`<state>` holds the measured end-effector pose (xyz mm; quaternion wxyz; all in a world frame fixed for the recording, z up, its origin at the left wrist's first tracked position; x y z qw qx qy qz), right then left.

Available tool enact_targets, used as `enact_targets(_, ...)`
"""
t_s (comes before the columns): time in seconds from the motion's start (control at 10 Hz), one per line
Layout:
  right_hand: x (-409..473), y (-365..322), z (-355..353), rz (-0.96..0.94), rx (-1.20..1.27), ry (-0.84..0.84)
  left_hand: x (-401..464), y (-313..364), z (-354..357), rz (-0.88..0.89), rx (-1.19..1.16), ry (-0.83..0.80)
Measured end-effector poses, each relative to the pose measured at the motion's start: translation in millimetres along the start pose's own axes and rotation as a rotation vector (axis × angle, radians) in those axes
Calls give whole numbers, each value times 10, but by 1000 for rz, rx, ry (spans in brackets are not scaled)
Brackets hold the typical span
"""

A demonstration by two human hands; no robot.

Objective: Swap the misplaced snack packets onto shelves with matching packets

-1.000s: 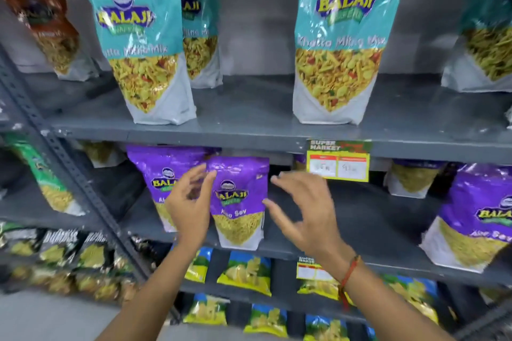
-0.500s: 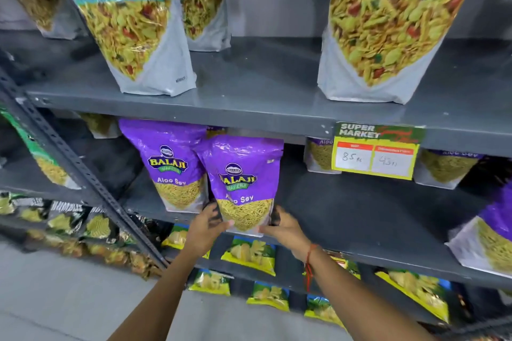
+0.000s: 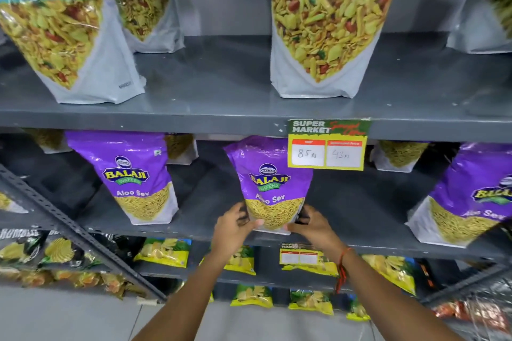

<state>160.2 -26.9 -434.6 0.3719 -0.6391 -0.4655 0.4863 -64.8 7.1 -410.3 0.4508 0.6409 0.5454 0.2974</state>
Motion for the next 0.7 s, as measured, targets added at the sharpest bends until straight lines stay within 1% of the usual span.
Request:
enact_targets(0.2, -16, 93, -332, 29, -12, 32, 24, 120, 339, 21, 19, 30)
enact_targets(0.3, -13, 82, -349, 25, -1, 5, 22, 110, 379, 20, 15, 56)
enact_targets(0.4, -33, 118, -336, 15, -19, 17, -19, 167, 396, 24, -12, 37)
enact_targets(0.5, -152, 81, -303, -6, -43, 94, -129, 263, 377, 31, -26, 45)
enact_targets(0.6, -390, -82, -268, -72, -48, 225, -277, 312, 315, 75, -9, 94)
enact_targets(0.7, -748, -254, -236, -175, -82, 419, -476, 421, 226, 180, -4, 204)
Point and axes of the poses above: each hand's wrist, its own x-axis towards the middle knuckle, its own z-axis out of the palm, y = z × x, the point moved 2 cm from there along x, towards the middle knuckle, and after that the axes turned 2 degrees about -y, right-handed, at the moved point
